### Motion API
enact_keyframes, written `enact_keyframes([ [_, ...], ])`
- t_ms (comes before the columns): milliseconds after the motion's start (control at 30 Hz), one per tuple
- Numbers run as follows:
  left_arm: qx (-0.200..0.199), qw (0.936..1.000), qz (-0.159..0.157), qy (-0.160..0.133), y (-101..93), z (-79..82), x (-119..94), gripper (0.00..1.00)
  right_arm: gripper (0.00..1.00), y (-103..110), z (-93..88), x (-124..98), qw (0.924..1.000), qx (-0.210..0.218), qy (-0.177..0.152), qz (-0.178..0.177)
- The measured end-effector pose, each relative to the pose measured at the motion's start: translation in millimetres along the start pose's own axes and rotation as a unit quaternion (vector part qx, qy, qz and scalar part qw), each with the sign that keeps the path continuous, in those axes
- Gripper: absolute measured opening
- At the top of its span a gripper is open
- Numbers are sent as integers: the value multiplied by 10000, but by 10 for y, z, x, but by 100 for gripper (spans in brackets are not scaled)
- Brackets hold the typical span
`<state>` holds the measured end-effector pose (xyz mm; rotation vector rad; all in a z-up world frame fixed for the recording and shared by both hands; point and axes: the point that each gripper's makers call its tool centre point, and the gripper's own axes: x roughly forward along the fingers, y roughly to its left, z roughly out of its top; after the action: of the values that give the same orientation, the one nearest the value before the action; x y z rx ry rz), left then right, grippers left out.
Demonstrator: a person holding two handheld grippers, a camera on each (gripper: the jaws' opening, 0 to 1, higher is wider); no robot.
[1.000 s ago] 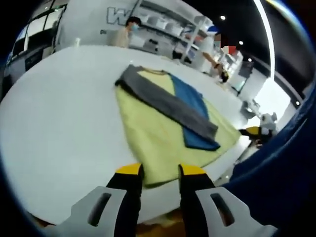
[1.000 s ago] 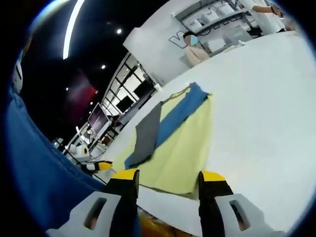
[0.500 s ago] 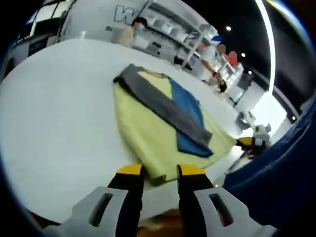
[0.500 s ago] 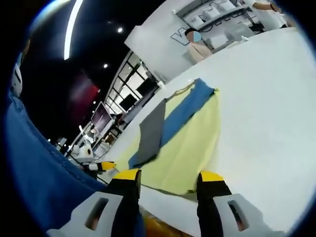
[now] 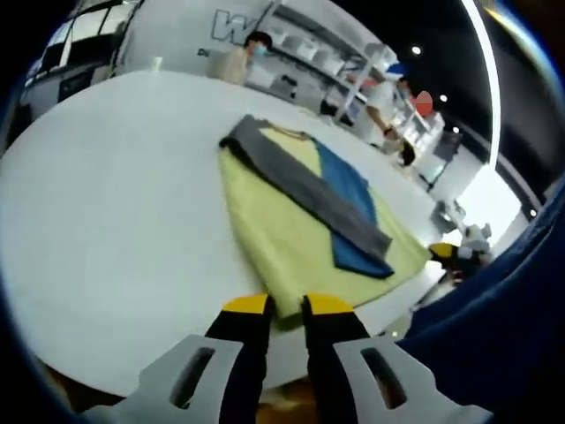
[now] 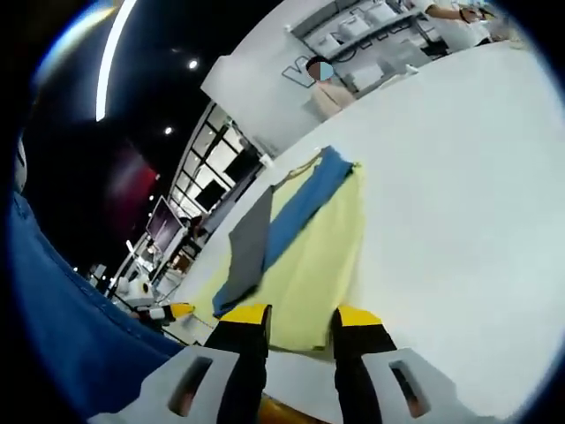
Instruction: Fold the garment on the visible template until the final outline fits inside the template.
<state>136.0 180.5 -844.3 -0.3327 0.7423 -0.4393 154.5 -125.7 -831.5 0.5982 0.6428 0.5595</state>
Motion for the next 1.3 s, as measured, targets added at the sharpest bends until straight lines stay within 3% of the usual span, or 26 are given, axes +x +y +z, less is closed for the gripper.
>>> enact_keyframes([
  [233,-7,10000,96,-23,53,3,-26,10,25,9,14,33,10000,-35,39,18],
  [433,-58,9998,204,-39,249,-5,-78,8,25,-32,8,28,10000,-52,62,22],
  [800,-41,9997,254,-17,315,-8,-76,4,14,-64,-47,19,9999,-32,159,-56],
  [1000,99,9995,311,25,302,-12,-60,1,0,-172,-79,10,9996,-57,219,-171],
  [1300,308,9989,353,64,266,1,-63,1,0,-171,-69,15,9995,-111,182,-214],
])
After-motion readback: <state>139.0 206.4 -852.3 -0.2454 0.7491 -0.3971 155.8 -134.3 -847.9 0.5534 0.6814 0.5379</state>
